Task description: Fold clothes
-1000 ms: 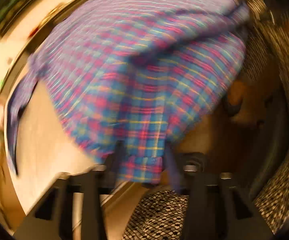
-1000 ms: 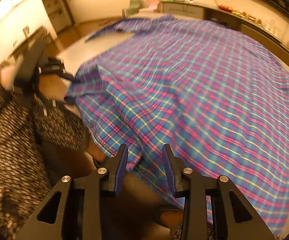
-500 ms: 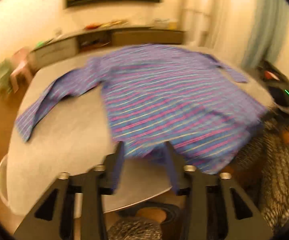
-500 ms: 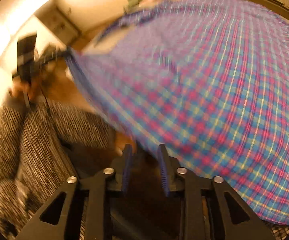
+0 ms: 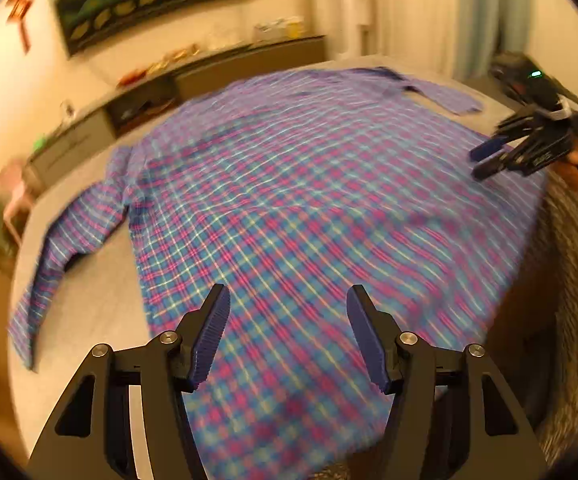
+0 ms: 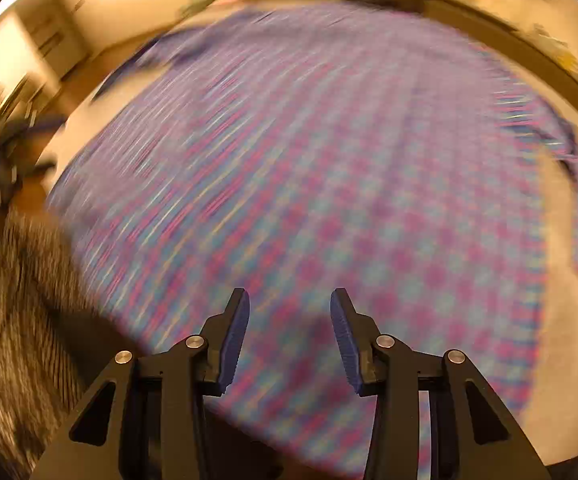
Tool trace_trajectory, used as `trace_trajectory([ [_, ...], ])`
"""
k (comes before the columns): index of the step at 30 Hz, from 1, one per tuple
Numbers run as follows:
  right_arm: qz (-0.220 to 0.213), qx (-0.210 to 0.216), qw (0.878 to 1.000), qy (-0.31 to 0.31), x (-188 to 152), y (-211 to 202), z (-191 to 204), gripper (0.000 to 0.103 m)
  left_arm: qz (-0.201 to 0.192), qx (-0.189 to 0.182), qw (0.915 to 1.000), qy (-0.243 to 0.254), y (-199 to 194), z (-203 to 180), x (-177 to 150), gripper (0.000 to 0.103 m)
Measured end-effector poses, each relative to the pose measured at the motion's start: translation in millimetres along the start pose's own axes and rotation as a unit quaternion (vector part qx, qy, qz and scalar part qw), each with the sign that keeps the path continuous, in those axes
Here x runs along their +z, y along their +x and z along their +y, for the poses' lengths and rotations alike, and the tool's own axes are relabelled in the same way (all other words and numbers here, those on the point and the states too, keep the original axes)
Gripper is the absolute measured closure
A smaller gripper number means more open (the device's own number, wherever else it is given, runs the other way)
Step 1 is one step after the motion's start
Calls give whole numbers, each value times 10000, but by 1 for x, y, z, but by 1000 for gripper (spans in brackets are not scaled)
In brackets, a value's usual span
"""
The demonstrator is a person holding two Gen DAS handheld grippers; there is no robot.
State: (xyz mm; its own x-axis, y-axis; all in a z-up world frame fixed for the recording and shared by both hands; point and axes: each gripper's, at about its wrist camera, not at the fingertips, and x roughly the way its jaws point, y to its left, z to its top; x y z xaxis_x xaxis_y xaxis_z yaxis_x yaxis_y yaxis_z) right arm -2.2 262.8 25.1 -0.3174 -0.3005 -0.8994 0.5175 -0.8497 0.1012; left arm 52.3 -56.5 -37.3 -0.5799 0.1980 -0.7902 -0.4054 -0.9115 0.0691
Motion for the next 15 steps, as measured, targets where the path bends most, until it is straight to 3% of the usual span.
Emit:
trace_trajectory([
  [4, 365, -587, 9975, 148, 5, 25, -47, 59, 924, 217, 9955, -31, 53, 5, -2, 39],
  [5, 367, -525, 9979, 90, 4, 25, -55, 58, 982, 237, 9949, -45, 57, 5, -1, 37],
  [7, 319, -329, 9989, -18, 2, 22, -71, 58, 870, 253, 9958, -147, 51, 7, 3, 38],
  [9, -5, -578, 9979, 285, 10, 7, -104, 54, 573, 289, 9975, -297, 38, 10, 13, 38],
  [12, -613, -1310, 9780, 1505, 27, -15, -193, 25, 148, 215, 9983, -527, 12, 4, 45, 36],
  [15, -499, -1887, 9616, 1927, 30, -8, -254, 24, -106, 22, 9986, -515, -1, -14, 87, 29],
])
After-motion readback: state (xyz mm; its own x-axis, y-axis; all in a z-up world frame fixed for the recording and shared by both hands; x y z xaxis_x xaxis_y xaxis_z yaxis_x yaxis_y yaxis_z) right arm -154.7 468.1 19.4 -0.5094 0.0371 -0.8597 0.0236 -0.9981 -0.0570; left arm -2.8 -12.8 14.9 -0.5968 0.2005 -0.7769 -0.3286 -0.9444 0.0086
